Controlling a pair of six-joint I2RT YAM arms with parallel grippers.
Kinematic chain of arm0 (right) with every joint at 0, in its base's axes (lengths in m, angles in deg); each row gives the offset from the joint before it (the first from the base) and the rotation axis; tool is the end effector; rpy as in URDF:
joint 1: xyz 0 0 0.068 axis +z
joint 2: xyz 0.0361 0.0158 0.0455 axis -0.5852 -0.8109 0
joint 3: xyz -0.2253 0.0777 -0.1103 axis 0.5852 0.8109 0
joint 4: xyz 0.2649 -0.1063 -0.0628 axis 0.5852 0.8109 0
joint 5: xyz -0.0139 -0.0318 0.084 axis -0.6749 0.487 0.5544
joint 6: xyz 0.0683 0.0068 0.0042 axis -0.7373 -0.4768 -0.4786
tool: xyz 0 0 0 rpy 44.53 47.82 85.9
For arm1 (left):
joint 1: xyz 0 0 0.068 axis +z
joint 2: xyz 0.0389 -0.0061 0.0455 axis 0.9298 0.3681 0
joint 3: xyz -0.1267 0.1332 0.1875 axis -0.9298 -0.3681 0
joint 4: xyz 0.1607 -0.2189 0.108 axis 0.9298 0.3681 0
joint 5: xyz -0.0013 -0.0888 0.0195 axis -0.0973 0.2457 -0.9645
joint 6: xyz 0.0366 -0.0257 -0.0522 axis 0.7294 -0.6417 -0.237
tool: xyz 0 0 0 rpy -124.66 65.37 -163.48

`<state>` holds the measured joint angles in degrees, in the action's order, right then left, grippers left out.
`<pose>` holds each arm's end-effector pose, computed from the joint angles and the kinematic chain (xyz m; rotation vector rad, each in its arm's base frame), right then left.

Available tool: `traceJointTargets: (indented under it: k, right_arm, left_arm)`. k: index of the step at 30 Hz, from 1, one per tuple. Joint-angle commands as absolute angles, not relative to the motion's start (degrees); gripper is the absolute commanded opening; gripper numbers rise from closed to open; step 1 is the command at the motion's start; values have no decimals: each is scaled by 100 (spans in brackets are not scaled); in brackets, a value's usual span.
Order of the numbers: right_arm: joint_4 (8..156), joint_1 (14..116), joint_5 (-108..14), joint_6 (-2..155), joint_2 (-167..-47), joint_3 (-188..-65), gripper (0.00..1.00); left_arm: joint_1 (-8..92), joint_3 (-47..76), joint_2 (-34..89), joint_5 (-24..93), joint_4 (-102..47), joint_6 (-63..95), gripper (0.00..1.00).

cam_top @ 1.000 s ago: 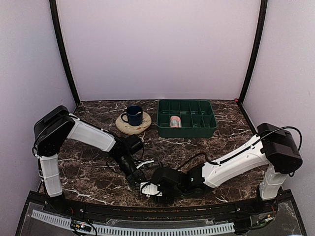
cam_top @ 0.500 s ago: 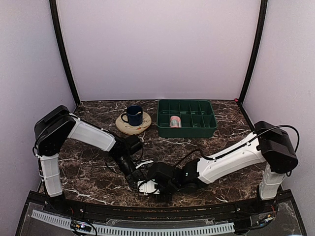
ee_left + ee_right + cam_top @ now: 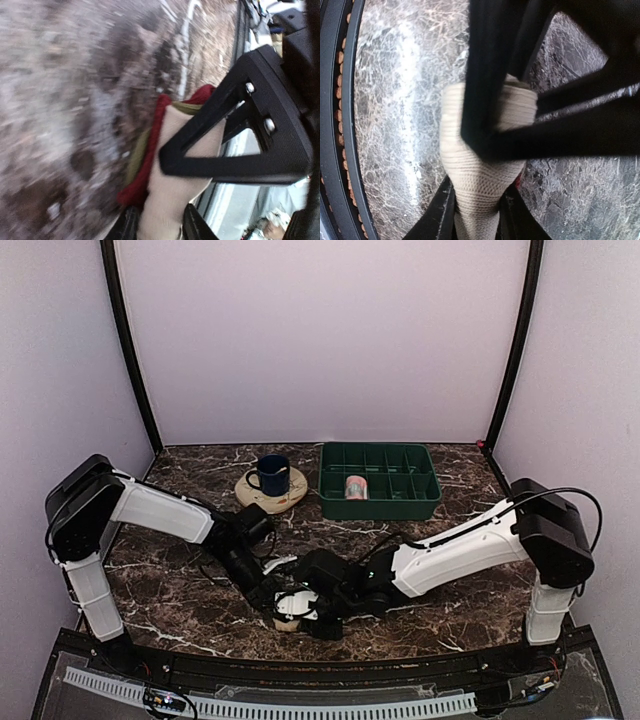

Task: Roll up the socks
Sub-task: Pick up the sock from the center of the board.

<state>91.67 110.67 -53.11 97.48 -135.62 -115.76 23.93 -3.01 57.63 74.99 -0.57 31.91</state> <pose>0.1079 0.4050 0.0924 -1.8302 1.8426 0.4459 0.2120 -0.2665 0.0748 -1.2969 -2.4671 1.3067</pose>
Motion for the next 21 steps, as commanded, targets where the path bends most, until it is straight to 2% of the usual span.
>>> traceJointTargets:
  k: [1,13,21]
  right_arm:
    - [10092,10931,-4893,9325,-13961,-11478,2]
    - [9966,10670,-3815,8321,-13575,-11247,0]
    - [9581,10248,-3432,7432,-12845,-11100,0]
  left_arm:
    - [2657,-453,5164,6625,-135,2866,34]
    - [3011,-322,4215,5963,-220,2425,36]
    - [3020,226,4219,5136,-601,2163,40]
